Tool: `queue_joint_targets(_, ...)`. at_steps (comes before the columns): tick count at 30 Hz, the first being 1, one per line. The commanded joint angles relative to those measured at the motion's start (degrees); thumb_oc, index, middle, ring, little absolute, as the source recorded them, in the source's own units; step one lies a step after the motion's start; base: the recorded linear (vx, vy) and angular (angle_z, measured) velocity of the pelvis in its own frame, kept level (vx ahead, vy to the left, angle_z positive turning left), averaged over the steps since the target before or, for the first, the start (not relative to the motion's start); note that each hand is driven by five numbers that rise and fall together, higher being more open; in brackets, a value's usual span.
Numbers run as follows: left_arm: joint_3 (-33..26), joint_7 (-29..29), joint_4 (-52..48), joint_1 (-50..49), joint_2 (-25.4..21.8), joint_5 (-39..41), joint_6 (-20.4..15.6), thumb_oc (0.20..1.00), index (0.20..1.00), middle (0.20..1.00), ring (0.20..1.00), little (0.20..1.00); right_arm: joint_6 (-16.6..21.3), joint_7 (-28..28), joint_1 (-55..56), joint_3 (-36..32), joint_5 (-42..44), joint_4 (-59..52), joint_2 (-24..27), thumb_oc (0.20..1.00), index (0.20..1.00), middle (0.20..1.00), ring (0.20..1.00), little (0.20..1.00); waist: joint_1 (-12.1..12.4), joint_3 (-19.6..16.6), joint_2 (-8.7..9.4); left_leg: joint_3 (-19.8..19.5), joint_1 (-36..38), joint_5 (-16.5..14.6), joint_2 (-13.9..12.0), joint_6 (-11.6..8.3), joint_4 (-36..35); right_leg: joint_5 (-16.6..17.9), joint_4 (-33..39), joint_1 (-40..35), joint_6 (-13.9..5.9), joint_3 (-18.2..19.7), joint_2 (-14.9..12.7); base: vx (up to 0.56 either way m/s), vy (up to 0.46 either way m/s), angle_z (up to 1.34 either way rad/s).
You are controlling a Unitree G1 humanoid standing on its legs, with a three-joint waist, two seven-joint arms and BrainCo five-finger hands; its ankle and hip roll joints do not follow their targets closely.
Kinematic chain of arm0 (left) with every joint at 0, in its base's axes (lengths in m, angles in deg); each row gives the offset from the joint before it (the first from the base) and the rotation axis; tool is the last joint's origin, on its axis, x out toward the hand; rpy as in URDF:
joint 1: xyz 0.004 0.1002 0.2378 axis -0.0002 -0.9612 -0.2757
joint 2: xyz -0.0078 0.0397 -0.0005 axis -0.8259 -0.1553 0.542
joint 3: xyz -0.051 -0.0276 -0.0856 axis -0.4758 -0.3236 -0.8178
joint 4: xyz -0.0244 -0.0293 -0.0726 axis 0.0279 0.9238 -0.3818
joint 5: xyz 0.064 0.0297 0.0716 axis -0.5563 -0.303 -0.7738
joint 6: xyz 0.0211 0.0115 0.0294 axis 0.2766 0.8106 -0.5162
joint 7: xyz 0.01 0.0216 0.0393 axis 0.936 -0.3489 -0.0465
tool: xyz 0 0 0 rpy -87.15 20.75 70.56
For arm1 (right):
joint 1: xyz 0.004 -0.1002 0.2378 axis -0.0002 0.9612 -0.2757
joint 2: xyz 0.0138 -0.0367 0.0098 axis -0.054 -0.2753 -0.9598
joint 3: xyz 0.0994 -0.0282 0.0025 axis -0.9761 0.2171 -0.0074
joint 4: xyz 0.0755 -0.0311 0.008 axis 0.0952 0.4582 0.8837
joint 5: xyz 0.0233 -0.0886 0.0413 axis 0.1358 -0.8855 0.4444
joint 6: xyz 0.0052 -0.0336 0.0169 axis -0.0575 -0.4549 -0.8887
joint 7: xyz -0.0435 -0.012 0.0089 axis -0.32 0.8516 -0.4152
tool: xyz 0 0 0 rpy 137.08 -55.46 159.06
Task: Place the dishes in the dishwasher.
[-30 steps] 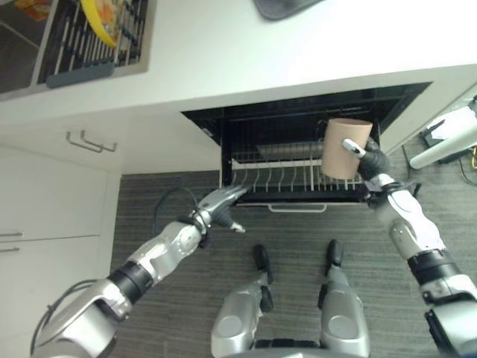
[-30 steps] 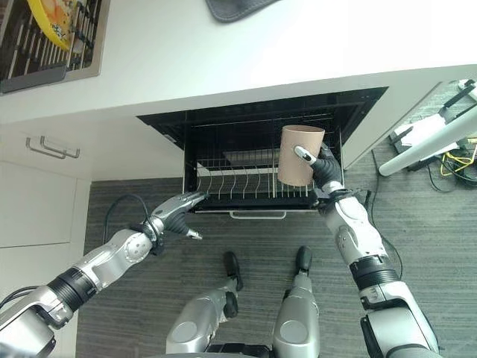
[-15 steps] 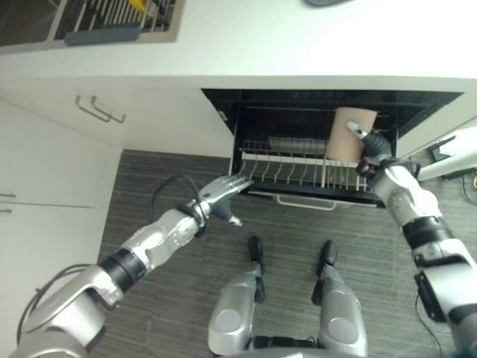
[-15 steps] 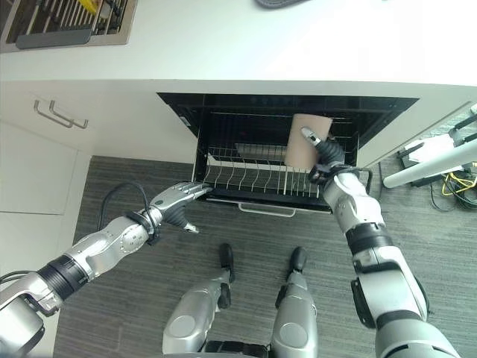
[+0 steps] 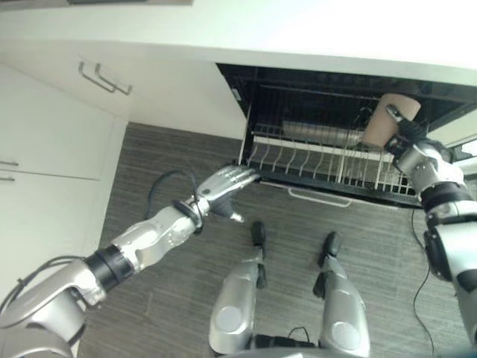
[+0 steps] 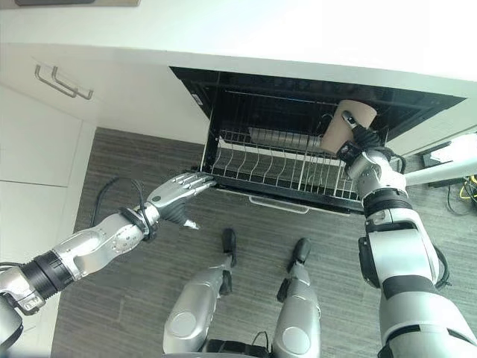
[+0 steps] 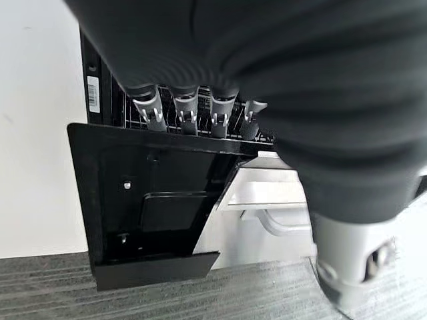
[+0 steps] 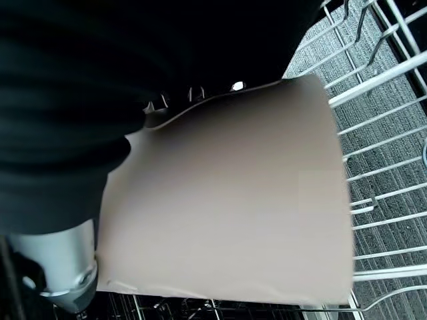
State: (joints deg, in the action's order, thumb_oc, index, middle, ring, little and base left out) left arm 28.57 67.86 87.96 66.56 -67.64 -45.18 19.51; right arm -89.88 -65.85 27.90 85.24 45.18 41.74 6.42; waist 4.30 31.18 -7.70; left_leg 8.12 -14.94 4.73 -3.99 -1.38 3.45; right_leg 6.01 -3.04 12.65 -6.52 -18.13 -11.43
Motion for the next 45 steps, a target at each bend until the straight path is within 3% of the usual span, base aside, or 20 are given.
queue_joint_targets(1,2.56,-1.73,-1.15,-2.76,-0.33,-0.49,0.94,1.0,1.0,1.0,1.0,1.0,2.57,0.46,-6.85,3.28,-2.26,-0.17,3.04,0.2,0.2,0.2,0.2,0.2,1.36,-1.38,1.02,1.58,-4.09,-7.96,0.8,0.37,9.45,-5.18,-6.24,4.71,-2.15,5.0,-0.27,0.0,0.0,0.0)
queue_joint_targets(11,4.1,-4.55,0.05,-2.94,3.17,-3.36,3.59,1.0,1.0,1.0,1.0,1.0,0.71,0.5,-8.36,6.16,-10.6,0.01,-2.41,0.2,0.2,0.2,0.2,0.2,1.41,-1.38,0.4,2.18,-6.7,-7.62,0.87,0.0,9.88,-4.68,-6.6,7.72,-1.89,4.76,-0.51,0.0,0.013,-0.05)
queue_joint_targets(19,3.9,-4.6,0.24,-3.6,4.86,-4.62,4.49,1.0,1.0,1.0,1.0,1.0,1.09,-4.8,-8.32,6.5,-16.6,1.44,-3.08,0.2,0.2,0.2,0.2,0.2,1.43,-1.38,0.04,2.04,-8.09,-7.56,0.99,0.03,10.2,-4.7,-7.34,9.4,-1.69,5.03,-0.45,0.0,0.0,0.0)
queue_joint_targets(28,4.25,-5.91,0.58,-5.14,6.06,-6.07,4.57,1.0,1.0,1.0,1.0,1.0,4.84,-13.0,-7.94,6.08,-18.88,2.31,-1.64,0.2,0.2,0.2,0.2,0.2,1.07,-1.38,-0.53,2.15,-9.0,-8.05,1.27,0.12,11.3,-4.98,-8.61,10.89,-1.57,5.49,-0.69,0.0,0.003,0.0)
queue_joint_targets(29,4.36,-5.99,0.62,-5.42,6.19,-6.14,4.53,1.0,1.0,1.0,1.0,1.0,5.12,-13.97,-7.76,6.03,-19.93,2.36,-1.56,0.423,0.423,0.423,0.423,0.423,1.07,-1.38,-0.64,2.15,-8.66,-8.47,1.28,0.1,11.41,-5.36,-8.82,10.64,-1.7,5.53,-0.71,0.03,0.018,-0.01)
queue_joint_targets(30,4.39,-6.05,0.52,-5.61,6.26,-6.21,4.59,1.0,1.0,1.0,1.0,1.0,5.38,-14.46,-7.71,5.97,-20.79,2.31,-1.4,1.0,1.0,1.0,1.0,1.0,1.05,-1.38,-0.72,2.18,-8.72,-8.49,1.32,0.13,11.48,-5.37,-8.9,10.72,-1.71,5.57,-0.73,0.0,0.0,0.0)
queue_joint_targets(34,4.62,-6.48,0.91,-6.18,6.73,-6.65,4.46,1.0,1.0,1.0,1.0,1.0,5.57,-19.16,-7.98,6.35,-24.93,2.14,-0.64,1.0,1.0,1.0,1.0,1.0,0.84,-1.38,-0.91,2.45,-9.12,-8.15,1.39,0.25,11.61,-5.01,-9.06,11.33,-1.57,5.77,-0.83,0.0,0.0,0.0)
queue_joint_targets(35,4.86,-6.79,1.12,-6.5,6.95,-6.69,4.43,1.0,1.0,1.0,1.0,1.0,5.34,-24.31,-7.73,6.53,-29.68,2.15,-0.41,1.0,1.0,1.0,1.0,1.0,0.79,-1.38,-1.08,2.46,-8.78,-8.65,1.38,0.26,11.82,-5.43,-9.43,11.19,-1.73,5.83,-0.91,0.0,0.0,0.0)
queue_joint_targets(36,4.79,-6.85,1.16,-6.4,6.98,-6.74,4.45,1.0,1.0,1.0,1.0,1.0,5.22,-24.88,-7.87,6.51,-30.22,2.07,-0.4,1.0,1.0,1.0,1.0,1.0,0.76,-1.38,-1.05,2.52,-9.19,-8.25,1.39,0.33,11.78,-5.03,-9.33,11.57,-1.61,5.83,-0.92,0.03,0.019,-0.06)
queue_joint_targets(37,5.07,-7.16,1.24,-6.84,7.27,-6.99,4.55,1.0,1.0,1.0,1.0,1.0,3.92,-30.21,-7.79,6.64,-34.86,2.42,-0.1,1.0,1.0,1.0,1.0,1.0,0.76,-1.38,-1.23,2.6,-8.7,-8.78,1.42,0.32,11.99,-5.49,-9.6,11.19,-1.76,5.86,-0.97,-0.01,0.049,-0.07)
queue_joint_targets(38,5.19,-8.08,1.56,-7.53,8.0,-7.41,4.6,1.0,1.0,1.0,1.0,1.0,0.25,-37.89,-8.49,7.3,-42.25,3.12,1.04,1.0,1.0,1.0,1.0,1.0,0.67,-1.38,-1.7,2.93,-9.03,-8.24,1.55,0.56,11.98,-4.85,-9.45,11.6,-1.55,6.11,-0.92,0.03,0.066,-0.05)
queue_joint_targets(42,5.97,-9.77,3.26,-8.86,9.63,-8.81,3.71,1.0,1.0,1.0,1.0,1.0,-1.48,-44.04,-9.05,8.95,-47.11,3.27,1.1,1.0,1.0,1.0,1.0,1.0,0.86,-1.38,-2.54,3.03,-8.48,-8.63,1.99,0.61,11.99,-5.12,-9.51,11.2,-1.48,6.19,-1.13,0.0,0.043,-0.04)
queue_joint_targets(45,6.09,-10.43,3.86,-9.58,9.9,-9.34,3.24,1.0,1.0,1.0,1.0,1.0,-1.4,-44.78,-8.75,9.75,-47.67,2.98,1.4,1.0,1.0,1.0,1.0,1.0,0.83,-1.38,-2.68,3.03,-8.42,-8.64,2.1,0.66,12.0,-5.1,-9.56,11.22,-1.4,6.21,-1.24,0.0,0.0,0.0)
